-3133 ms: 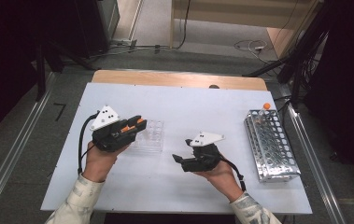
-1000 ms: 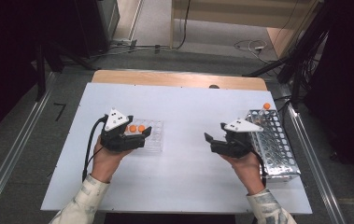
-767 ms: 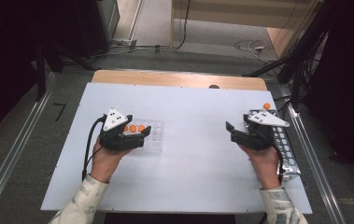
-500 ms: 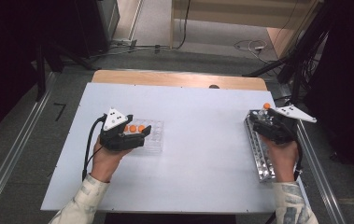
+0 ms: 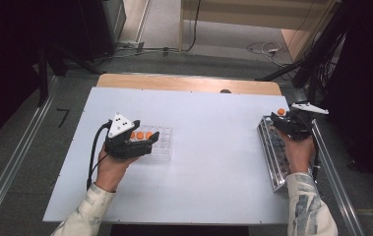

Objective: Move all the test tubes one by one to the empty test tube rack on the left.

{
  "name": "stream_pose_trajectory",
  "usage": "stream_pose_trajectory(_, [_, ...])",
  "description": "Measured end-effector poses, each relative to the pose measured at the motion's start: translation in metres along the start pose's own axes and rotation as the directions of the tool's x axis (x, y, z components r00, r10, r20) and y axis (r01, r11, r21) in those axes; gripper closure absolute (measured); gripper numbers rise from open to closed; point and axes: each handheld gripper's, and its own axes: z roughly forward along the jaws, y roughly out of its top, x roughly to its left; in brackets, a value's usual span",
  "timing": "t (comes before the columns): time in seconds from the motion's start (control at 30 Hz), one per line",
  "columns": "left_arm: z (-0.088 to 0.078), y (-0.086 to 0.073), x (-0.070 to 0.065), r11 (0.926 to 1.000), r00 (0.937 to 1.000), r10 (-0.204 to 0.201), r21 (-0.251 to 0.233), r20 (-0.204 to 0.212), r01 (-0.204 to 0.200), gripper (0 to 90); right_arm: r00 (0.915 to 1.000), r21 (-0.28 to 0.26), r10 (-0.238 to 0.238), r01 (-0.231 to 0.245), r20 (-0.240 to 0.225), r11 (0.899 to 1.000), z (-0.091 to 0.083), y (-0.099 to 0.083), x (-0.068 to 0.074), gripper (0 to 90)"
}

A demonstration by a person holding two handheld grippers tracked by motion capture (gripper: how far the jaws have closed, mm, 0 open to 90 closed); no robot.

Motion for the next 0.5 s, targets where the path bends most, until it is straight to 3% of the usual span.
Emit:
stream_pose_trajectory(0.2, [0.0, 0.0, 0.0, 1.0, 1.0, 0.001, 0.0, 0.0, -0.001, 24.5, 0.9989, 0.034, 0.048, -0.048, 0.001, 0.998, 0.014, 0.001, -0.007, 51.6])
stream_pose_trajectory(0.37, [0.0, 0.0, -0.001, 1.0, 1.0, 0.005, 0.001, 0.0, -0.005, 24.7, 0.9986, 0.091, 0.052, -0.052, 0.002, 0.995, 0.021, 0.004, -0.008, 62.5])
stream_pose_trajectory(0.5, [-0.001, 0.0, -0.002, 1.0, 1.0, 0.004, 0.0, 0.0, -0.004, 24.8, 0.9992, 0.089, 0.041, -0.04, 0.0, 0.995, 0.021, 0.004, -0.007, 68.6])
